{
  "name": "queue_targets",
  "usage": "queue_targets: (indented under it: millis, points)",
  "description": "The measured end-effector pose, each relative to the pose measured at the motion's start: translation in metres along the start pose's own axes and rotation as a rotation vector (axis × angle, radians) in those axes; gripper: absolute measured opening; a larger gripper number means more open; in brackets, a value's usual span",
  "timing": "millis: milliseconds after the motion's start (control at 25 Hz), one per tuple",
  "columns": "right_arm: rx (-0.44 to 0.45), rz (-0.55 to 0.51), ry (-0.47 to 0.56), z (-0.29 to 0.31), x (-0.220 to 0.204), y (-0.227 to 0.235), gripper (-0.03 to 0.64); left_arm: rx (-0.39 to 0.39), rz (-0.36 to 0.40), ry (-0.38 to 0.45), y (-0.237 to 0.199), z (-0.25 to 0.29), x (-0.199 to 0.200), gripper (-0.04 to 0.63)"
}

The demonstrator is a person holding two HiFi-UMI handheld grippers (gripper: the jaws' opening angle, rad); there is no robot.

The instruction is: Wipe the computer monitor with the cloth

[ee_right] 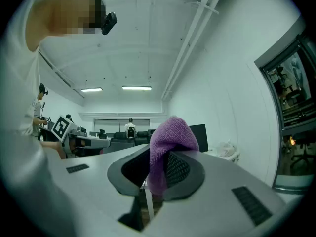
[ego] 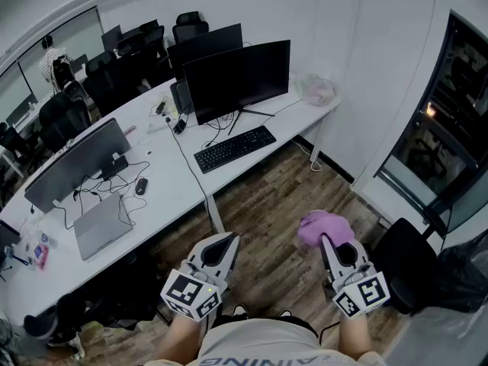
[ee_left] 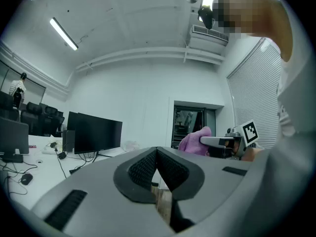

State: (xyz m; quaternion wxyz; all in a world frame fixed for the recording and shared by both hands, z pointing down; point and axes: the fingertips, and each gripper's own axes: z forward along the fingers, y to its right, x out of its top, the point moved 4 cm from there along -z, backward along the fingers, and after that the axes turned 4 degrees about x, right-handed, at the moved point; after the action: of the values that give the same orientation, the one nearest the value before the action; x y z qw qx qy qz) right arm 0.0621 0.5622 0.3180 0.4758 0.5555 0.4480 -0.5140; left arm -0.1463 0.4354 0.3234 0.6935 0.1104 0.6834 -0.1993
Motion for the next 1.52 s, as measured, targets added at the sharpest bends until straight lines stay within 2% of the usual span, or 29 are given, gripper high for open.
queue_targets:
  millis: [800, 1160, 1520]
  points:
    - [0.003, 0.003, 0.0, 0.011, -0.004, -0.009, 0.063, 0.006, -0.019, 0.005, -0.015, -0.007, -0.004, 0.005]
    - [0.013, 0.003, -0.01, 0.053, -0.009, -0.042, 0.063, 0.026, -0.011, 0.014, -0.059, -0.036, -0.006, 0.005]
    - [0.046, -0.01, -0.05, 0.092, -0.016, -0.061, 0.063, 0.069, -0.048, 0.019, -0.101, -0.052, -0.013, 0.005]
